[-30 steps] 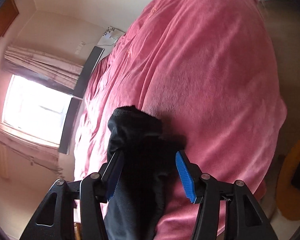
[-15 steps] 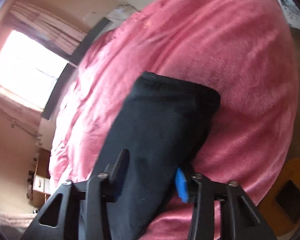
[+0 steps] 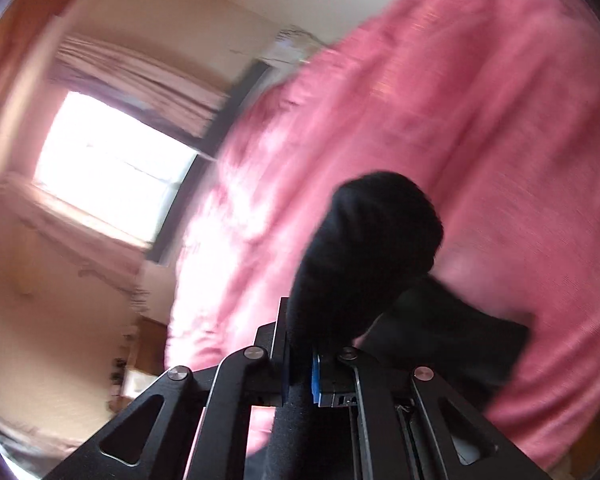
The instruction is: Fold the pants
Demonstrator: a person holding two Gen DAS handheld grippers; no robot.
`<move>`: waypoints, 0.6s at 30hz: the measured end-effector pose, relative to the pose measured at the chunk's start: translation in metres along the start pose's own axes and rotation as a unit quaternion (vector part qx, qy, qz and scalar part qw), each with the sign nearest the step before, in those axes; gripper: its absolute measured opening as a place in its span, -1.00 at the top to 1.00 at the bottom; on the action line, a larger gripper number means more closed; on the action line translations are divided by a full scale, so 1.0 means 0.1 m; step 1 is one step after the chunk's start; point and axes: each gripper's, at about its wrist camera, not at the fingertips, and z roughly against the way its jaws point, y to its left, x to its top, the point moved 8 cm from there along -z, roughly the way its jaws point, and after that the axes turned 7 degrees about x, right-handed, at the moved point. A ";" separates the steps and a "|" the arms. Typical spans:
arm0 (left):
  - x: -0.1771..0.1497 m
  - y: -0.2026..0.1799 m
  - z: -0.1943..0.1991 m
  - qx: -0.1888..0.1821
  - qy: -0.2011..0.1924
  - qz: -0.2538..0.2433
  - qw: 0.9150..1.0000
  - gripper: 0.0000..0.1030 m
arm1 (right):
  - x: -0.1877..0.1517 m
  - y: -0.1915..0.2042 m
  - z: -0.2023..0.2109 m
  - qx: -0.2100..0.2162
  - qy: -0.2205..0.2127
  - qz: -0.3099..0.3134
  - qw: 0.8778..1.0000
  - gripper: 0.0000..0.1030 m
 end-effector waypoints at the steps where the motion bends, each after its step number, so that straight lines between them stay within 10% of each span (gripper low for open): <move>1: 0.06 -0.03 0.11 -0.008 -0.018 -0.010 1.000 0.89 | 0.02 0.10 0.03 0.016 -0.005 0.012 1.000 0.86; 5: -0.03 0.30 0.22 0.047 -0.024 -0.050 0.997 0.89 | -0.19 -0.09 0.05 -0.013 0.023 0.020 0.999 0.86; 11: -0.78 1.25 -0.24 0.182 0.088 -0.060 0.977 0.87 | -0.77 -1.23 -0.04 -0.136 0.085 -0.067 0.985 0.78; 18: -0.55 1.11 0.08 0.210 -0.005 -0.093 0.973 0.48 | -0.40 -1.13 0.29 -0.098 0.004 -0.053 0.994 0.09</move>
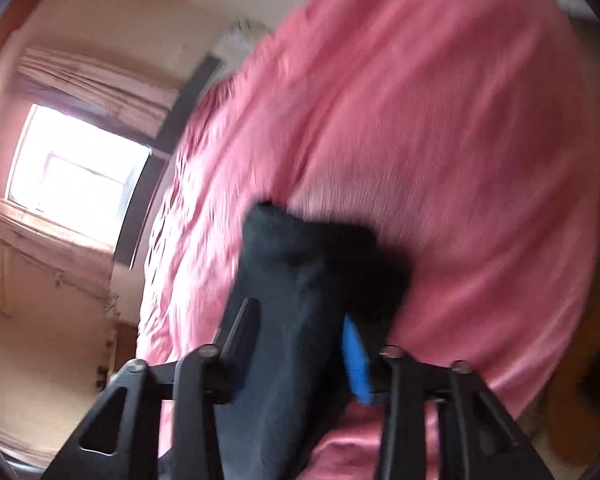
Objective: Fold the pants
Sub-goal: 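Lower the folded edge onto the trousers and open the left tool while the right tool holds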
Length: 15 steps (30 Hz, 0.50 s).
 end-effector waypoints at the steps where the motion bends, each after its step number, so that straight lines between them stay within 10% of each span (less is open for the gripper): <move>1: 0.08 0.04 0.09 0.015 -0.032 0.010 0.999 0.48 | 0.08 -0.02 0.06 -0.011 -0.019 -0.001 1.000 0.09; 5: 0.23 -0.09 0.35 -0.007 -0.101 0.005 0.995 0.46 | 0.11 -0.29 0.09 -0.030 -0.019 -0.035 0.999 0.09; 13: -0.11 -1.15 -0.07 -0.075 -0.051 -0.176 0.980 0.45 | -0.15 -0.27 -0.35 0.014 0.032 -0.044 0.998 0.22; 15: -0.26 -1.30 -0.32 -0.063 -0.023 -0.198 0.978 0.45 | -0.14 -0.22 -0.45 0.018 0.024 -0.043 0.999 0.60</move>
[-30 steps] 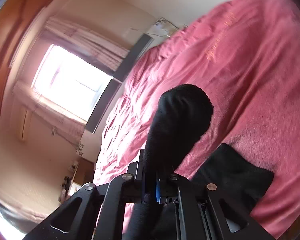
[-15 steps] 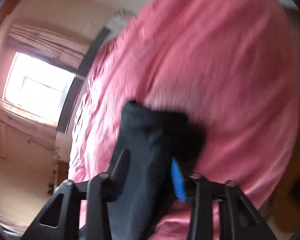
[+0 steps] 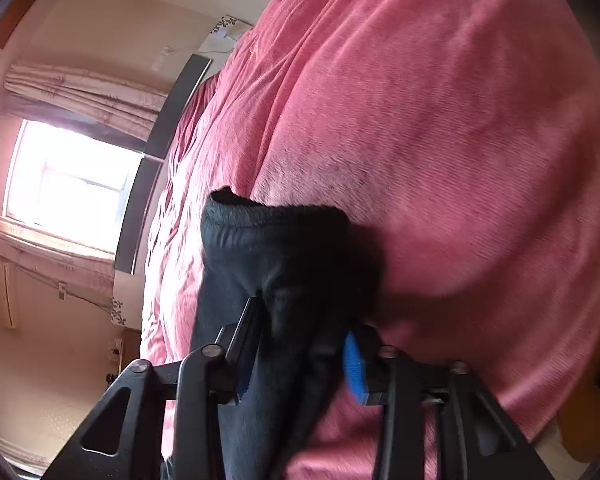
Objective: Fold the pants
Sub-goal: 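Lower the folded edge onto the trousers and open the left tool while the right tool holds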
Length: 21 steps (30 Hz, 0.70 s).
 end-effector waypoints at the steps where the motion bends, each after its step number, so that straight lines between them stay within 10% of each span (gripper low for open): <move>1: -0.08 -0.03 -0.14 0.004 0.018 -0.005 1.000 0.45 | -0.01 0.04 0.02 -0.002 -0.010 0.009 1.000 0.60; 8: -0.37 -0.02 -0.32 0.028 0.039 -0.039 0.998 0.45 | 0.03 0.81 0.44 -0.056 -0.073 0.218 0.972 0.68; 13: -0.42 -0.02 -0.31 0.034 0.038 -0.047 0.998 0.44 | -0.05 -0.07 0.20 -0.127 -0.021 0.116 0.985 0.67; 21: -0.43 -0.17 -0.18 -0.005 0.028 -0.044 0.999 0.24 | -0.09 -0.22 0.19 -0.030 -0.036 -0.004 0.999 0.03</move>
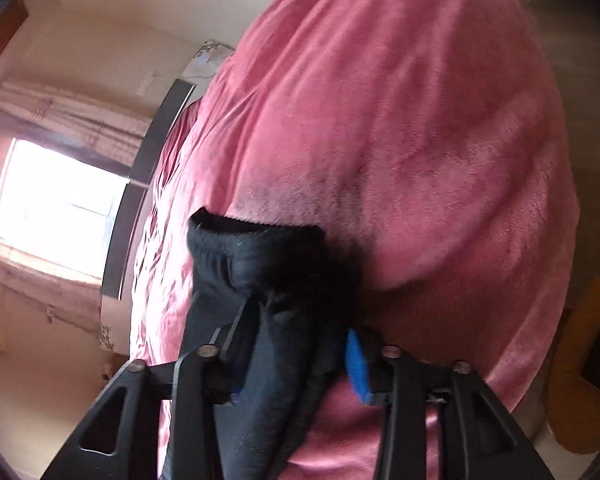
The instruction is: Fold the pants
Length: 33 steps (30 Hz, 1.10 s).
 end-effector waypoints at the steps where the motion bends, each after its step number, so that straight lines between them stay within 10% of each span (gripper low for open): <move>1: -0.01 -0.06 0.04 -0.013 -0.003 -0.008 1.000 0.23 | -0.01 0.06 -0.03 0.003 0.007 0.007 1.000 -0.01; 12: 0.09 -0.47 0.07 -0.055 0.011 -0.034 0.998 0.14 | -0.40 0.36 -0.32 -0.051 0.071 0.107 0.990 0.03; 16: 0.18 -0.45 -0.07 0.000 0.005 -0.049 0.999 0.14 | -0.25 0.38 -0.06 -0.156 -0.012 0.090 0.984 -0.02; 21: 0.11 -0.06 -0.15 0.000 0.021 0.030 0.999 0.14 | -0.30 0.88 0.05 -0.173 -0.043 0.167 0.970 -0.03; 26: 0.06 -0.01 -0.06 -0.003 0.016 0.022 1.000 0.14 | -1.18 1.79 -0.45 -0.104 0.055 0.340 0.933 -0.05; 33: -0.05 0.02 0.01 -0.016 0.024 0.019 0.999 0.14 | -3.04 3.02 -1.08 0.075 0.243 0.488 0.835 -0.05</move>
